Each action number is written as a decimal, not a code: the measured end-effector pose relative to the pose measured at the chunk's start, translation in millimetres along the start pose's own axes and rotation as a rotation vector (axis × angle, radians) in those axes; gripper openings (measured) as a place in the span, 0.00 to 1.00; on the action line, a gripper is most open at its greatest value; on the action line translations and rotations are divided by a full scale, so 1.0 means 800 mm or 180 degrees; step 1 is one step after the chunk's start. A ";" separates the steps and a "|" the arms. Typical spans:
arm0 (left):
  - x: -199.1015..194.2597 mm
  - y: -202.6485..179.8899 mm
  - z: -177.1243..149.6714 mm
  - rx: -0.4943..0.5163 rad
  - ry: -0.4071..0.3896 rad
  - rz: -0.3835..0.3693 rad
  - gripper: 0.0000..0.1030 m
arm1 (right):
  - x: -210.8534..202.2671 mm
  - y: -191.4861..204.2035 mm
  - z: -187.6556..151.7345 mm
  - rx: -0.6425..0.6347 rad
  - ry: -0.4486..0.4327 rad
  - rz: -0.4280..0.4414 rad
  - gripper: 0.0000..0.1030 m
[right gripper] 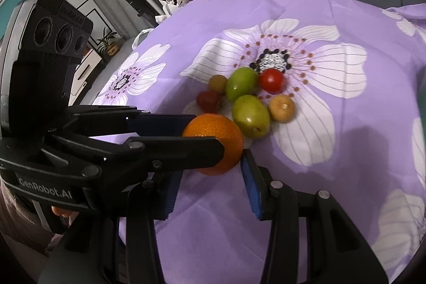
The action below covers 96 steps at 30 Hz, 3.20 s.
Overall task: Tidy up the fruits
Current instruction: 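Lift the mandarin with the left gripper and carry it over the green bowl, then lower the mandarin into the bowl and open the left gripper, then withdraw the open left gripper from the bowl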
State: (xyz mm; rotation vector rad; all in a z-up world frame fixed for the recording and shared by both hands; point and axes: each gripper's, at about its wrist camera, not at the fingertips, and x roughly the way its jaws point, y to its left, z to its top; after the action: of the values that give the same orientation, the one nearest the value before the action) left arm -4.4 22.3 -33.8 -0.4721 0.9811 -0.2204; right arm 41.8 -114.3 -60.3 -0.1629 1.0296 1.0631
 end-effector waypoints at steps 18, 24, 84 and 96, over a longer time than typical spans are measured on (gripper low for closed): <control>0.015 -0.091 0.016 0.0437 0.0068 -0.0020 0.42 | -0.080 -0.035 -0.038 0.0234 -0.0477 -0.0127 0.43; 0.029 -0.125 0.029 0.0655 0.0114 -0.0015 0.43 | -0.105 -0.053 -0.047 0.0320 -0.0660 -0.0191 0.43; 0.125 -0.216 0.133 0.1071 0.0083 -0.0312 0.72 | -0.190 -0.191 -0.045 0.0870 -0.1210 -0.0897 0.52; 0.055 -0.136 0.095 0.0650 -0.0228 0.0323 0.93 | -0.212 -0.168 -0.077 0.0891 -0.1342 -0.0898 0.75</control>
State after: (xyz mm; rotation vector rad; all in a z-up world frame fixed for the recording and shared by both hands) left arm 86.7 -68.7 21.3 -0.2414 0.8991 -0.2083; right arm 92.9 -327.8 -11.1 0.1373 0.7351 0.6505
